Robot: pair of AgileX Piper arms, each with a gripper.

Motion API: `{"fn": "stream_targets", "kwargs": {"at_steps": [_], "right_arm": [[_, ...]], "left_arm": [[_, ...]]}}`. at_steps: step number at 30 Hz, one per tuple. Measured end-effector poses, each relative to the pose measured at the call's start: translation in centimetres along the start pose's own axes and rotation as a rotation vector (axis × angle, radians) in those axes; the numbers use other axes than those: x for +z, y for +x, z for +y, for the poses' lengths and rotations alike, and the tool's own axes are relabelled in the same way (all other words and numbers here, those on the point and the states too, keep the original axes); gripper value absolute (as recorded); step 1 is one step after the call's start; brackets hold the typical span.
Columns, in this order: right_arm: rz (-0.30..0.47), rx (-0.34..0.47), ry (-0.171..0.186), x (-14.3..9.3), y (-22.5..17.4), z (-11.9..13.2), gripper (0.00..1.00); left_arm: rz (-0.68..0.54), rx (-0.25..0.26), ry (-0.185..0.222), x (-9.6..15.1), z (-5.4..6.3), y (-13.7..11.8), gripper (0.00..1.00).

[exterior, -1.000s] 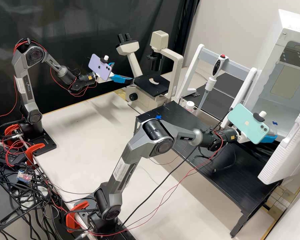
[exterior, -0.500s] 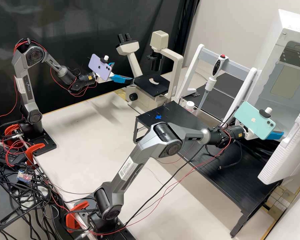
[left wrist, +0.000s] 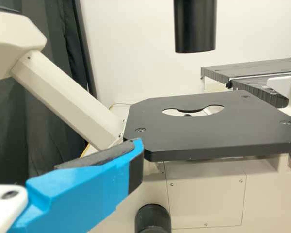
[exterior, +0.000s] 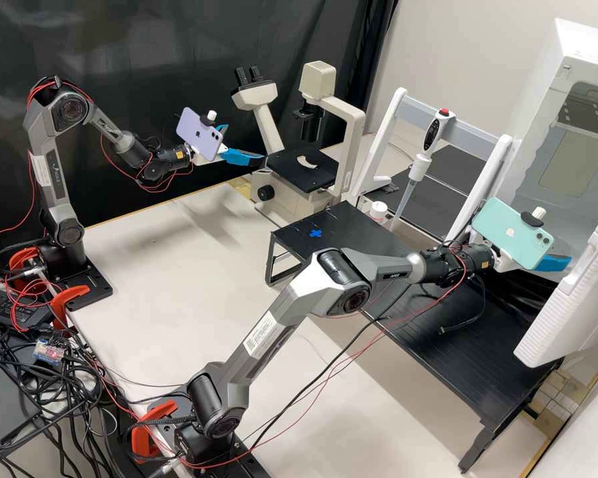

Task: Move the petri dish to the incubator

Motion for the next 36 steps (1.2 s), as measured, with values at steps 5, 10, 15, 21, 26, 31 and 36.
{"fn": "stream_targets", "kwargs": {"at_steps": [5, 10, 15, 21, 26, 31, 36], "right_arm": [[-0.021, -0.012, 0.000, 0.1, 0.8, -0.7, 0.00], [-0.039, -0.009, 0.005, 0.5, 1.3, -1.1, 0.00], [-0.040, -0.006, 0.002, 0.4, 1.4, -1.2, 1.00], [-0.041, -0.010, -0.005, 0.5, 1.4, -1.4, 1.00], [-0.026, -0.011, -0.006, 0.8, 1.0, -1.8, 1.00], [0.009, -0.036, -0.008, 0.4, -0.1, -1.7, 1.00], [0.033, -0.043, -0.020, 0.5, -1.4, -1.1, 1.00]], "left_arm": [[0.000, 0.000, 0.000, 0.0, 0.0, 0.0, 1.00], [0.000, 0.000, 0.000, 0.0, 0.0, 0.0, 1.00], [0.000, 0.000, 0.000, 0.0, 0.0, 0.0, 1.00], [0.000, 0.000, 0.000, 0.0, 0.0, 0.0, 1.00], [0.000, 0.000, 0.000, 0.0, 0.0, 0.0, 1.00], [0.000, 0.000, 0.000, 0.0, 0.0, 0.0, 1.00], [0.000, 0.000, 0.000, 0.0, 0.0, 0.0, 1.00]]}}
